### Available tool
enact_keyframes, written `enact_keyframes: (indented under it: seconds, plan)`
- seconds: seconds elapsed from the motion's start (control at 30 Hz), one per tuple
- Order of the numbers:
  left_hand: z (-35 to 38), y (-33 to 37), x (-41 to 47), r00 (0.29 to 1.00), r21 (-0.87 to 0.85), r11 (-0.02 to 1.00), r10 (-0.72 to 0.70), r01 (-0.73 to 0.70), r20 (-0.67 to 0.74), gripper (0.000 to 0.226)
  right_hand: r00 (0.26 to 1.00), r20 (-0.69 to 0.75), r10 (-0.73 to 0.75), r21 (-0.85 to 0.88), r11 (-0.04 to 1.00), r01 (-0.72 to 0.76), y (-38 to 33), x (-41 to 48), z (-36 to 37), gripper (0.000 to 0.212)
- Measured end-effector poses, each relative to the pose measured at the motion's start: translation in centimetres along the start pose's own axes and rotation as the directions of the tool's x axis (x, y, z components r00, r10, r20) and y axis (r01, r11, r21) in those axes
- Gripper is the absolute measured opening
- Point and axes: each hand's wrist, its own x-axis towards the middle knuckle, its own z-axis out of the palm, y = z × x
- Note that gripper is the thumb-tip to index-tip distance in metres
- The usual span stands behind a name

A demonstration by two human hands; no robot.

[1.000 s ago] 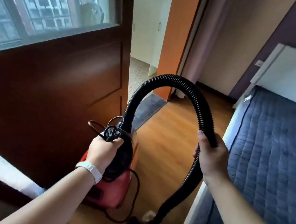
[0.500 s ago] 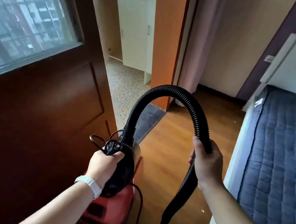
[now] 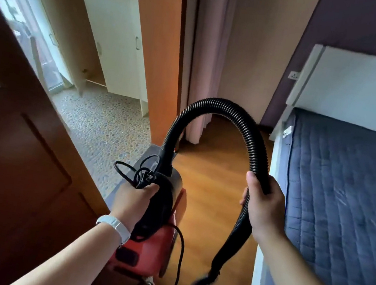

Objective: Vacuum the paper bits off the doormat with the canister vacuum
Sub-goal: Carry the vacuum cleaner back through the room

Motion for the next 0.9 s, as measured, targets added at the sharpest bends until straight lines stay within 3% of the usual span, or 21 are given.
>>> enact_keyframes:
  seconds: [0.27, 0.5, 0.7, 0.9]
  plan:
    - [8.7, 6.3, 14.7, 0.974, 0.052, 0.998, 0.024, -0.036, 0.224, 0.014, 0.972, -0.231, 0.033, -0.117, 0.991, -0.062, 0.4, 12.2, 3.1, 0.038]
    - [15.1, 14.2, 25.3, 0.930, 0.051, 0.990, 0.104, -0.130, 0.353, 0.006, 0.920, -0.392, 0.015, -0.171, 0.981, -0.089, -2.2, 21.6, 6.3, 0.026]
    - [19.5, 18.7, 30.8, 0.899, 0.095, 0.971, 0.162, -0.218, 0.408, 0.008, 0.875, -0.479, 0.067, -0.126, 0.981, -0.145, -2.3, 27.1, 6.6, 0.026]
    - [25.2, 20.8, 36.4, 0.917, 0.154, 0.978, 0.072, -0.142, 0.391, 0.014, 0.879, -0.470, 0.086, -0.076, 0.988, -0.137, 0.4, 35.3, 7.3, 0.028]
